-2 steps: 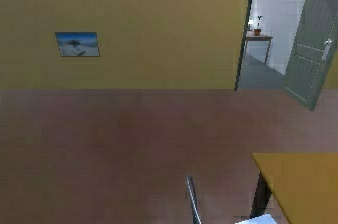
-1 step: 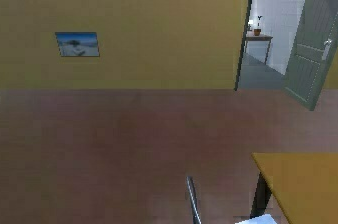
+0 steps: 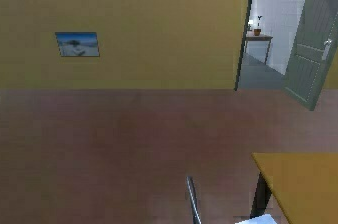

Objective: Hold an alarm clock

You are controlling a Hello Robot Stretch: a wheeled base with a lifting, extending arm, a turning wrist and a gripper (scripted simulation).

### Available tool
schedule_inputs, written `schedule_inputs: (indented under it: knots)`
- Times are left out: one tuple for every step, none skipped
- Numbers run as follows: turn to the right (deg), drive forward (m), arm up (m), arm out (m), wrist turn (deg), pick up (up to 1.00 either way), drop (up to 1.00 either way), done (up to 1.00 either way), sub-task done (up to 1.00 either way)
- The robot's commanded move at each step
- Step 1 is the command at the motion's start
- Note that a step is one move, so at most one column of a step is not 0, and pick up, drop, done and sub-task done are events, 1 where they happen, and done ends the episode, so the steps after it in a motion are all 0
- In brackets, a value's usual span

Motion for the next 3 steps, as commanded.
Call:
schedule_inputs:
  knots:
    - [0.0, 0.00, 0.00, 0.00, 45.0, 0.00, 0.00, 0.00, 0.00]
    - [0.0, 0.00, 0.00, 0.00, 45.0, 0.00, 0.00, 0.00, 0.00]
    - [0.0, 0.00, 0.00, 0.00, 45.0, 0.00, 0.00, 0.00, 0.00]
